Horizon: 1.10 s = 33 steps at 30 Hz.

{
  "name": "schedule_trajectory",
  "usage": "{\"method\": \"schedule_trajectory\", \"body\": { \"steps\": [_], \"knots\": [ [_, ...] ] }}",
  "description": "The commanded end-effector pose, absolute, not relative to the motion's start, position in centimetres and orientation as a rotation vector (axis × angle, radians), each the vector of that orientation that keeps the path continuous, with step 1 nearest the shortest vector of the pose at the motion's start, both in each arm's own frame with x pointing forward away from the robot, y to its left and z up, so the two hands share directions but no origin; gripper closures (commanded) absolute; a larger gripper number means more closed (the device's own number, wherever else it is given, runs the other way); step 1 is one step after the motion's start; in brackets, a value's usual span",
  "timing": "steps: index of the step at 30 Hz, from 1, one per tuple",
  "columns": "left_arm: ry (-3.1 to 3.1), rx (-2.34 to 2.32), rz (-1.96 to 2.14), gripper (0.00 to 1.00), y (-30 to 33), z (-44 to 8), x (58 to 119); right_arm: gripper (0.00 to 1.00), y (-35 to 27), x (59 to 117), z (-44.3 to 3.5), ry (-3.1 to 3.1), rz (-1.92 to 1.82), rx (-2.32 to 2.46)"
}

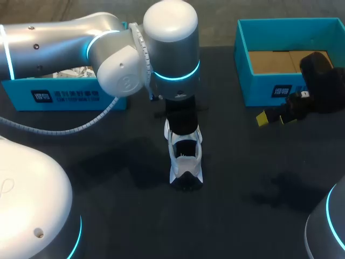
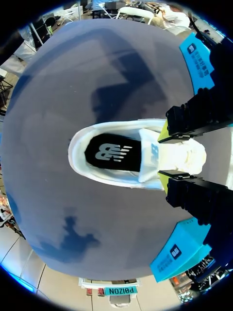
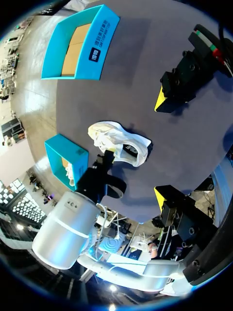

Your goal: Take the shoe out of the shoebox, open the shoe tongue, remove and reinsert the insole, then place the shoe into the shoebox

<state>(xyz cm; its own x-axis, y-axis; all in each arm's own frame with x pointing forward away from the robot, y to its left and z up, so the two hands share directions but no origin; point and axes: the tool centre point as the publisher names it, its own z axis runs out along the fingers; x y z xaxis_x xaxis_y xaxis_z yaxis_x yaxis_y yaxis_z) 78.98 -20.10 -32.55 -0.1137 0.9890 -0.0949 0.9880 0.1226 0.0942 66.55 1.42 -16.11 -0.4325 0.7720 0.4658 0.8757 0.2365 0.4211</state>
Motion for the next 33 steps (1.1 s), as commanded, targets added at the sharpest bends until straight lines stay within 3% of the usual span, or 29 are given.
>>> {"method": "schedule_trajectory", "body": {
  "steps": [1, 7, 9, 17, 20, 21, 25, 30, 31, 33],
  "knots": [
    [2.26, 2.008, -0.009, 0.65, -20.5, -33.9, 78.8, 0.0, 1.5, 66.6, -16.2, -2.339, -0.964, -1.577],
    [2.302, 1.962, -0.028, 0.6, -20.4, -32.8, 78.5, 0.0, 1.5, 66.6, -16.2, -2.339, -0.964, -1.577],
    [2.341, 1.914, -0.04, 0.51, -20.1, -31.9, 78.6, 0.0, 1.5, 66.6, -16.2, -2.339, -0.964, -1.577],
    [2.541, 1.66, -0.011, 0.56, -18.9, -29.5, 78.3, 0.0, 1.5, 66.6, -16.2, -2.339, -0.964, -1.577],
    [2.618, 1.559, 0.001, 0.51, -18.4, -28.8, 78.0, 0.0, 1.5, 66.6, -16.2, -2.339, -0.964, -1.577],
    [2.638, 1.525, -0.007, 0.43, -18.1, -28.6, 77.9, 0.0, 1.5, 66.6, -16.2, -2.339, -0.964, -1.577],
    [2.713, 1.384, -0.05, 0.5, -17.2, -27.7, 77.0, 0.0, 1.5, 66.6, -16.2, -2.339, -0.964, -1.577],
    [2.758, 1.286, -0.11, 0.34, -16.5, -27.2, 75.8, 0.0, 1.5, 66.6, -16.2, -2.339, -0.964, -1.577],
    [2.756, 1.272, -0.131, 0.19, -16.3, -27.1, 75.5, 0.0, 1.5, 66.6, -16.2, -2.339, -0.964, -1.577],
    [2.766, 1.273, -0.16, 0.0, -16.0, -26.9, 75.1, 0.0, 1.5, 66.6, -16.2, -2.339, -0.964, -1.577]
  ]
}}
